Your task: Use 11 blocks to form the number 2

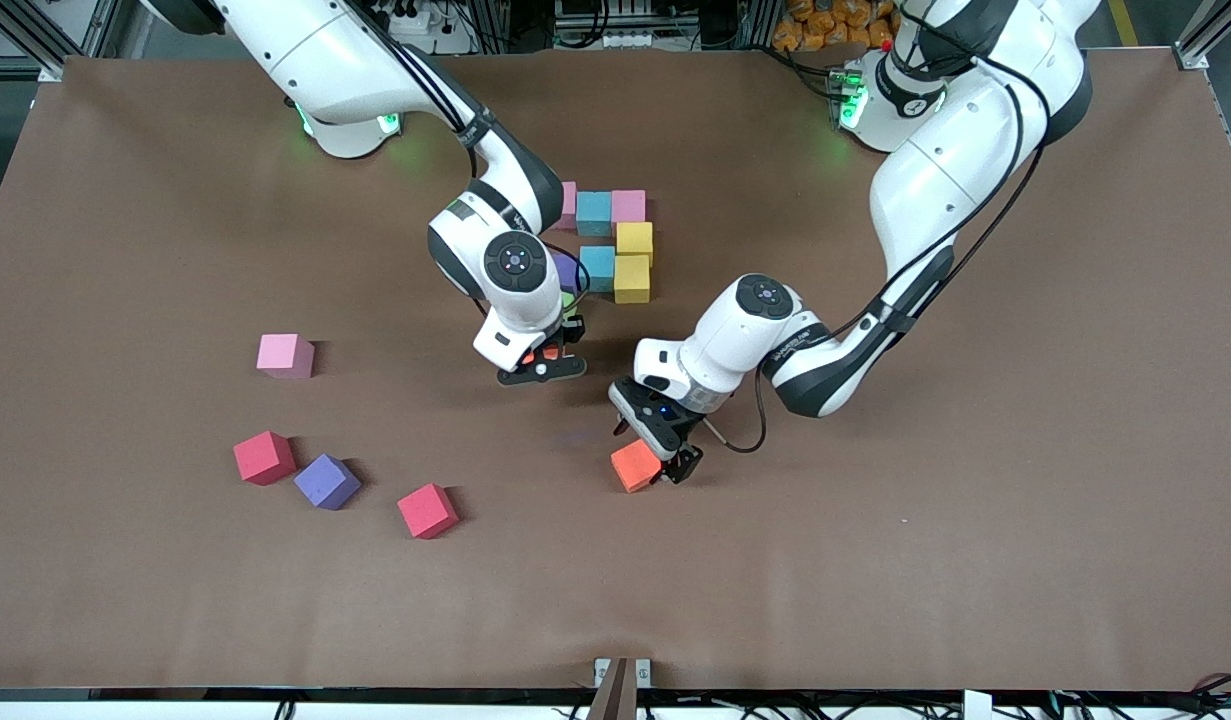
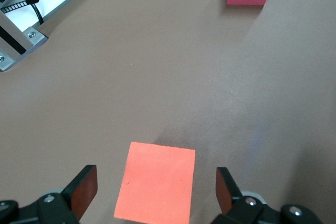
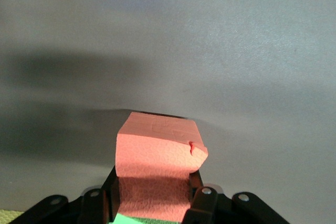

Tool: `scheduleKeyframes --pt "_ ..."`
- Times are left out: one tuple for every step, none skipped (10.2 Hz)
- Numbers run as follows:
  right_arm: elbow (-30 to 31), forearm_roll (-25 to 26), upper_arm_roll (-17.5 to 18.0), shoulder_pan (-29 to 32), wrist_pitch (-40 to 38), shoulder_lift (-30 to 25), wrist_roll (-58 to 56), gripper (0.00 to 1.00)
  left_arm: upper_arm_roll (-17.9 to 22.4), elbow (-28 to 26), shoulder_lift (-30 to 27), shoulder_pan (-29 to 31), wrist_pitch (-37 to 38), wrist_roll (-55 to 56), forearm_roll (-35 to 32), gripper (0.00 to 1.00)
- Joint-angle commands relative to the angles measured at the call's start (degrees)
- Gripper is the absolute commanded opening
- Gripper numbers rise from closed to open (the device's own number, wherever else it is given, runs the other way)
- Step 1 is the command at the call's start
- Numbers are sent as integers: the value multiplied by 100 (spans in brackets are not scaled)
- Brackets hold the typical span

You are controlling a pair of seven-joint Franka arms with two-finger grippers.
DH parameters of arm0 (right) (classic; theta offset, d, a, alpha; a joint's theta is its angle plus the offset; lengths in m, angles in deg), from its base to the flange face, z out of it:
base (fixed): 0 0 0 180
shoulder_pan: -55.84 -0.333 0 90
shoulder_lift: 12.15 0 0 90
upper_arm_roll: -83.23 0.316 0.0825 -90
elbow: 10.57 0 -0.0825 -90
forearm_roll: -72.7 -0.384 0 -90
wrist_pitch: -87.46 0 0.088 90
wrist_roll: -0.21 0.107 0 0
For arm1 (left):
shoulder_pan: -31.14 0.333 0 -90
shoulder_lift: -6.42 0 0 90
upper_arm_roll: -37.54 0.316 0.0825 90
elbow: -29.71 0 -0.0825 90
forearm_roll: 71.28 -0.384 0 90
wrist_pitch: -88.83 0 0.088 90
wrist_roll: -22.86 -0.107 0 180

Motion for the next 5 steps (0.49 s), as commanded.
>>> scheduleKeyframes --pt "42 117 33 -55 -17 -14 -34 0 95 139 64 -97 -106 -126 -37 100" --pt "173 283 42 -56 18 -14 -26 0 112 148 99 -106 -124 -127 -37 100" --pt "191 337 42 -56 36 -5 -26 0 173 174 195 -184 -281 -127 -37 100" --pt "192 346 42 -56 44 -5 -35 0 470 166 205 -342 -552 -127 -37 100" --pt "218 346 51 -82 53 -5 -26 0 647 175 214 -457 -781 -118 -29 100"
